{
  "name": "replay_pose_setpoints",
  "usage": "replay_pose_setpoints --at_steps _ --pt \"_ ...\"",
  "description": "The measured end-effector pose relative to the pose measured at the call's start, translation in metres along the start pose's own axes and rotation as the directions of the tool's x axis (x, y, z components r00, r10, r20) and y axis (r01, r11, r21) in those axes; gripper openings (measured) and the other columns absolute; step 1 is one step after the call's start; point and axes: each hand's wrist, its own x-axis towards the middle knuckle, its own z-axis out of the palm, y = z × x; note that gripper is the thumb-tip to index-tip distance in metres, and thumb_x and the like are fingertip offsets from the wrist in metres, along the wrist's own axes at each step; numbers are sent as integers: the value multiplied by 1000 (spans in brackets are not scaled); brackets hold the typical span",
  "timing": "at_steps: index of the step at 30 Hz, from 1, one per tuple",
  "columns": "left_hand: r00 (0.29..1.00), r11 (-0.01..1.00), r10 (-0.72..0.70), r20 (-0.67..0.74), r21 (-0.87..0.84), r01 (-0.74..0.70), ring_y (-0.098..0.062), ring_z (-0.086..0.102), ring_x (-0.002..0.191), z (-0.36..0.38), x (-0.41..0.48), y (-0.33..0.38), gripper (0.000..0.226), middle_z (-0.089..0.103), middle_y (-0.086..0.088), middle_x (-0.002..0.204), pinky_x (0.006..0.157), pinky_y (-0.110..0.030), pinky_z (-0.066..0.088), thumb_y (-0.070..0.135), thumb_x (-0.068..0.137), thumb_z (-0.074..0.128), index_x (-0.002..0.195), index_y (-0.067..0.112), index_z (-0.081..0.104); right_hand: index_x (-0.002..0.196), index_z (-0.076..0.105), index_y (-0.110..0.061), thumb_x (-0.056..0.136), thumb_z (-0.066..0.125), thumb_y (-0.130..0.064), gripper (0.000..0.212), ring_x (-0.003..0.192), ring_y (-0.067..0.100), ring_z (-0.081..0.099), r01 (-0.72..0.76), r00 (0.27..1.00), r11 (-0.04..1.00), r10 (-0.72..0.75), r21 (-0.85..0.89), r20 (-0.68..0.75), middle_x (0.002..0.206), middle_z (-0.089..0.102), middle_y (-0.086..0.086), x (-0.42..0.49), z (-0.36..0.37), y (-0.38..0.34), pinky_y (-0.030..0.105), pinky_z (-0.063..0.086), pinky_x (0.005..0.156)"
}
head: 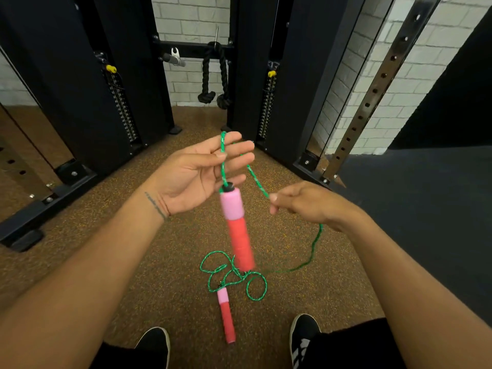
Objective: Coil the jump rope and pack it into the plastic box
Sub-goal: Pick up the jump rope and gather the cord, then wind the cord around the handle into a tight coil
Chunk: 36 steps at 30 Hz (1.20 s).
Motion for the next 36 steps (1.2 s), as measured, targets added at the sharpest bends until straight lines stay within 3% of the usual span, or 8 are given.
replay_pose_setpoints --at_steps 3,6,9,15,19,23,28,36 --pt "979 999 53 -198 25 -49 -17 70 110 6 9 -8 48 68 -11 129 93 -39 54 1 100 41 146 14 41 78 76 -28 96 56 -46 33 68 6 47 123 990 991 -119 -53 72 67 56 -15 -3 12 -14 30 37 70" --pt "946 984 93 -312 173 -40 -14 72 105 6 14 -13 43 73 -8 120 77 -30 55 10 103 43 145 17 43 80 76 -24 96 56 -46 34 58 1 42 224 965 975 -221 -6 139 57 51 -15 -8 17 -26 28 33 63" --pt "931 959 96 -352 282 7 -13 72 104 2 15 -15 40 74 -8 117 84 -28 52 16 104 45 144 16 45 77 75 -24 98 55 -44 34 54 0 39 290 942 955 -295 60 157 52 46 -16 -13 16 -34 26 32 63" --pt "976 806 -19 -217 574 144 -12 69 106 3 14 -28 36 73 -2 118 91 -31 49 23 104 46 139 16 49 81 76 -23 99 56 -42 33 65 -2 51 413 901 908 -419 72 115 65 59 -16 -15 19 -41 27 40 71" --pt "997 539 -76 -33 839 69 -12 64 78 9 6 -36 18 72 1 83 73 -34 49 13 95 54 89 15 71 91 73 -14 99 56 -35 29 83 27 65 481 871 861 -490 165 16 80 70 -3 -15 15 -41 49 51 83" --pt "984 679 -168 -63 716 162 -7 63 51 27 5 -40 28 75 -3 71 57 -23 52 16 104 43 90 15 67 89 62 -5 101 51 -33 32 73 38 57 485 874 828 -470 281 -126 73 64 17 -9 9 -32 50 49 84" --pt "988 875 -138 -67 459 154 -6 45 35 34 7 -32 39 58 -3 45 42 -16 37 27 104 40 98 8 73 92 61 -8 103 51 -23 21 55 -7 53 438 887 845 -349 309 -302 64 58 -18 -6 -3 -23 9 38 57" --pt "993 932 -119 21 347 105 -6 45 41 36 3 -27 37 62 -3 51 52 -21 37 32 100 43 108 13 74 84 57 -21 103 49 -34 24 50 1 32 407 897 822 -276 398 -345 57 44 -17 0 -3 -19 19 26 50"
